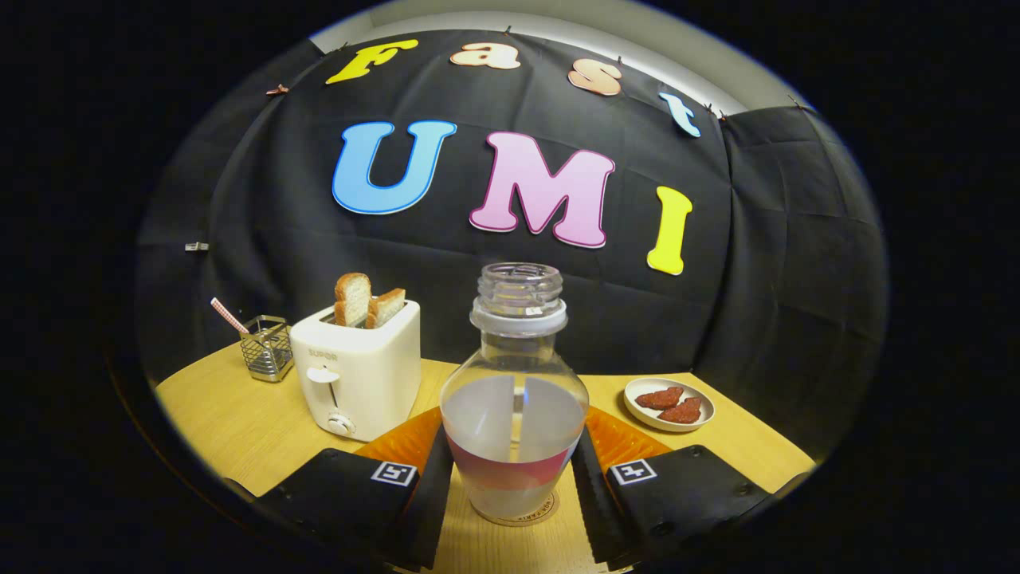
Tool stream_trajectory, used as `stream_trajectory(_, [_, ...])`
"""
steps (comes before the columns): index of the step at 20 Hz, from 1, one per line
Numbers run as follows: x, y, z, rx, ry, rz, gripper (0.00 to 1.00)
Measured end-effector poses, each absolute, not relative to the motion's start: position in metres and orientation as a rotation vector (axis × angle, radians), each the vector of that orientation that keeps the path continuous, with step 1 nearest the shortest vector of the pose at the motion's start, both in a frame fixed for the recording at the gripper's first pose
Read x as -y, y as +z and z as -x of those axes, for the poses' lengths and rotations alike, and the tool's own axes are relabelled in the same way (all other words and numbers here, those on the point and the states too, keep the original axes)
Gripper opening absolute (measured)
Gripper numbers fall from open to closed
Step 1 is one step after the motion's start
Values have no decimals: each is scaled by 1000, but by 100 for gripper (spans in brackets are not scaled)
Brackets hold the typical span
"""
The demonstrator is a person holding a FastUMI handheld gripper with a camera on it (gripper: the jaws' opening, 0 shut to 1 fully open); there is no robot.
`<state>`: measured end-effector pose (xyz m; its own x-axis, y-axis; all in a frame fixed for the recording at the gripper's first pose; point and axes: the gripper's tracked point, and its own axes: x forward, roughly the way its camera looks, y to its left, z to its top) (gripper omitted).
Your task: Take the bottle from table, then pour the juice into the cup, finally place the bottle on the coaster
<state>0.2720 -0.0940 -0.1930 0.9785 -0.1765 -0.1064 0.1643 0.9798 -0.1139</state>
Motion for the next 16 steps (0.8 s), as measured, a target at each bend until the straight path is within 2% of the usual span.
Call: stream_trajectory(16, [126, -257, -307, -211, -214, 26, 75])
